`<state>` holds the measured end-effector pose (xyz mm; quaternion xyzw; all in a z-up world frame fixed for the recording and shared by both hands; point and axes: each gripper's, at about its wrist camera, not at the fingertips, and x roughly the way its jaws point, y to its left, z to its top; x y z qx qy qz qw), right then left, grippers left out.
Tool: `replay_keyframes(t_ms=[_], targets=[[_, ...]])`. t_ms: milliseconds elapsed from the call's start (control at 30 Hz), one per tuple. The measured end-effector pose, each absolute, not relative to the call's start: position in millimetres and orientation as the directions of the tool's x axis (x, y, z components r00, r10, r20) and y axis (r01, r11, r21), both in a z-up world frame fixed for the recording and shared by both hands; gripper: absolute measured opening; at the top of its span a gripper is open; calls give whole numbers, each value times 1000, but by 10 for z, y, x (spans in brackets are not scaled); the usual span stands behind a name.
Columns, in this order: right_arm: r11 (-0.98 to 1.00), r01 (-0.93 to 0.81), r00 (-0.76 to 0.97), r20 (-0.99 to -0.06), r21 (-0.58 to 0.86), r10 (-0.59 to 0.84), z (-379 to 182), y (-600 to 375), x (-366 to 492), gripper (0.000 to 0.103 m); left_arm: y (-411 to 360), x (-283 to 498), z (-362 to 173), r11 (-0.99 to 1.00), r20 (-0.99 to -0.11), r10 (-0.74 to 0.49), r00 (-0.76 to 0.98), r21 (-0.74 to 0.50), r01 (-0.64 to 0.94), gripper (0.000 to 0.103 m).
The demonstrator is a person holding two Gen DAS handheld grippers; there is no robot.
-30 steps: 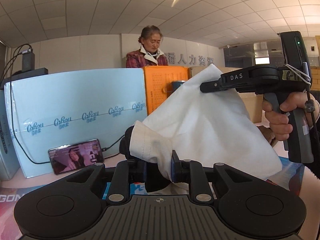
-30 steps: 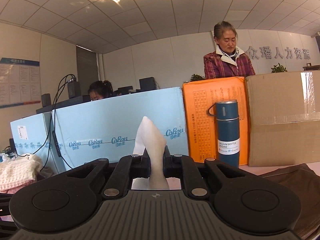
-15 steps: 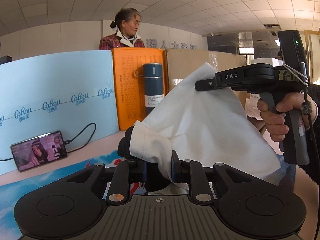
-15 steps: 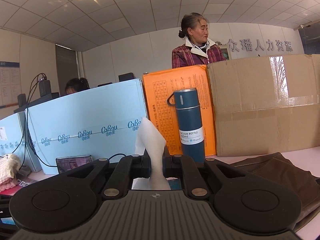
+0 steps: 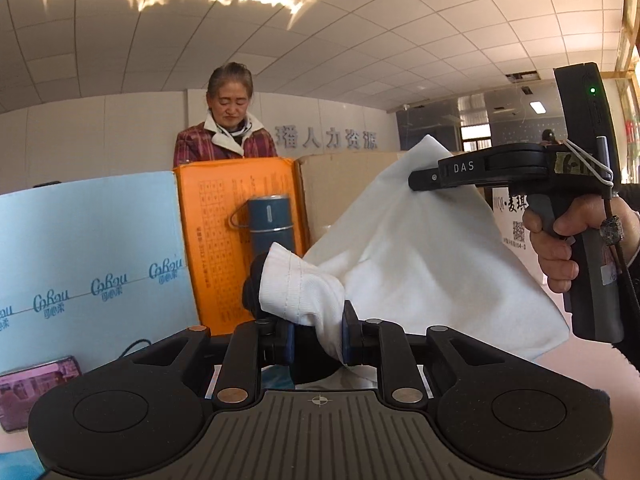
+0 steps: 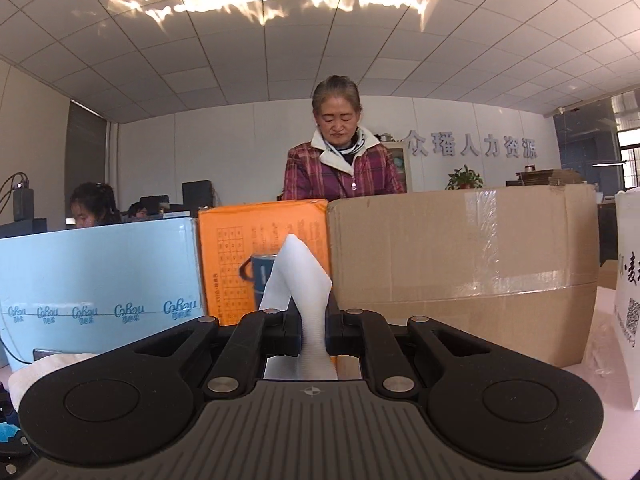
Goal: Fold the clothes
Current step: 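Carry the folded shirt with both grippers to the brown cloth pile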
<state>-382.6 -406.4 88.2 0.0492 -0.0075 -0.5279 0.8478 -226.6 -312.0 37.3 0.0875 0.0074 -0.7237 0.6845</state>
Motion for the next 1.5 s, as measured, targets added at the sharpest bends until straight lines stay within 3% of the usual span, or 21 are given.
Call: replay_keyframes(t_ms=[133, 200, 267, 367, 500, 633, 667, 733, 767, 867, 933, 1067, 1167, 1233, 1267, 1367, 1500], targets=[[287, 954, 293, -59, 93, -954, 912, -4413, -4060, 8, -3622, -2394, 251, -86, -121, -990, -76, 83, 993, 19], [219, 971, 228, -93, 91, -969, 838, -4590, -4175, 8, -3882, -2424, 158, -120, -177, -976, -124, -35, 992, 19], [167, 982, 178, -146, 85, -973, 728, -4779, -4307, 8, -4062, -2462, 42, -161, -236, -951, -198, -170, 972, 19], [95, 994, 104, -265, 47, -959, 500, -5138, -4493, 8, -4235, -2540, -136, -193, -305, -912, -274, -270, 943, 20], [-19, 1000, -17, -408, -1, -913, 75, -5521, -4732, 8, -4351, -2447, -301, -215, -349, -864, -364, -397, 892, 20], [-61, 996, -23, -495, 61, -869, -227, -5668, -4987, 9, -4432, -2296, -423, -200, -367, -832, -417, -503, 841, 20], [-66, 993, -7, -503, 101, -865, -237, -5647, -5048, 13, -4437, -2274, -442, -204, -358, -829, -429, -521, 829, 20], [-88, 976, 25, -501, 200, -865, -196, -5528, -5199, 37, -4447, -2228, -482, -212, -341, -824, -453, -556, 804, 21], [-91, 964, 47, -497, 251, -867, -175, -5450, -5272, 55, -4452, -2206, -502, -216, -332, -821, -465, -573, 791, 21], [-60, 921, 139, -470, 384, -872, -147, -5059, -5419, 62, -4460, -2177, -524, -223, -313, -816, -486, -604, 765, 27], [-69, 900, 161, -476, 431, -865, -211, -4809, -5454, 72, -4452, -2170, -533, -232, -294, -815, -499, -624, 746, 34], [-71, 831, 254, -490, 551, -834, -409, -4389, -5528, 73, -4450, -2194, -544, -234, -295, -818, -494, -613, 755, 34], [-65, 803, 294, -490, 592, -821, -482, -4253, -5478, 70, -4455, -2188, -550, -234, -292, -817, -497, -619, 749, 33], [-47, 817, 298, -490, 575, -819, -435, -4195, -5435, 53, -4458, -2174, -553, -238, -286, -817, -501, -624, 744, 30], [-39, 820, 303, -490, 571, -817, -423, -4189, -5398, 35, -4461, -2163, -555, -237, -286, -816, -503, -627, 742, 20], [-12, 839, 295, -473, 545, -831, -345, -4131, -5312, 12, -4466, -2112, -569, -244, -267, -809, -524, -658, 712, 14], [18, 806, 297, -379, 591, -877, -144, -4040, -5416, 8, -4468, -2033, -592, -254, -204, -773, -601, -768, 588, 13]])
